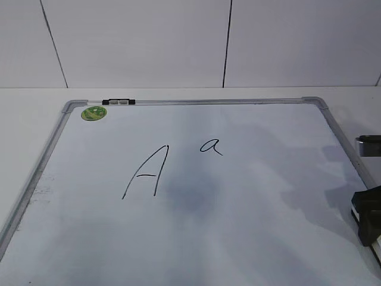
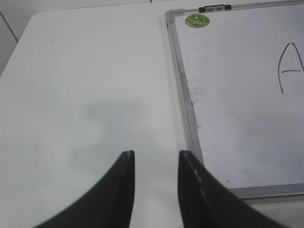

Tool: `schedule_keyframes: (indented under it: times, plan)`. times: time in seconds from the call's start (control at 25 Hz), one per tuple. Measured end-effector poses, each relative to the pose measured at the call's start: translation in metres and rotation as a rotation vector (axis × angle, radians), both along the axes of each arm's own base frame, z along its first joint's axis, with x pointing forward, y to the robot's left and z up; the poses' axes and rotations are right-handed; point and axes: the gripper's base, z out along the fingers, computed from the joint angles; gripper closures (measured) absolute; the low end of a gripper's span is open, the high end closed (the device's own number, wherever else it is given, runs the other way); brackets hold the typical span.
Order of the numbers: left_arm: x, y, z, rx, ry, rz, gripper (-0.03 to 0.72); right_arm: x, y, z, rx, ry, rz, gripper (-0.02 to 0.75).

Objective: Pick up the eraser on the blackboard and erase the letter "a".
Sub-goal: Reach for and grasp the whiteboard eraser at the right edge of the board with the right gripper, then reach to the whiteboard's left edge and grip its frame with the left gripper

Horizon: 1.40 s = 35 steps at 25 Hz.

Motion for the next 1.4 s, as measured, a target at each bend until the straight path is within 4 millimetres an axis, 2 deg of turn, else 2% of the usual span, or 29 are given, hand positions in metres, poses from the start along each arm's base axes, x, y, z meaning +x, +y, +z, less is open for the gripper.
schedule_keyframes:
  times: [0.32,0.56,1.16,1.4]
  plan:
    - [0.0000,0.0000,0.0000,0.000,0.000,0.000,0.454,0.0004,0.0004,0.0000,0.005,-0.004,-0.004,0.167]
    - [0.0000,0.0000,0.0000,0.000,0.000,0.000,0.454,0.0004,0.0006,0.0000,0.006,-0.004,-0.005,0.199]
    - [0.0000,0.0000,0.0000,0.000,0.000,0.000,0.454,0.0005,0.0012,-0.0001,0.013,-0.006,-0.010,0.206]
    - [0.0000,0.0000,0.0000,0.000,0.000,0.000,0.454,0.0091,0.0030,0.0066,0.029,-0.036,-0.023,0.206]
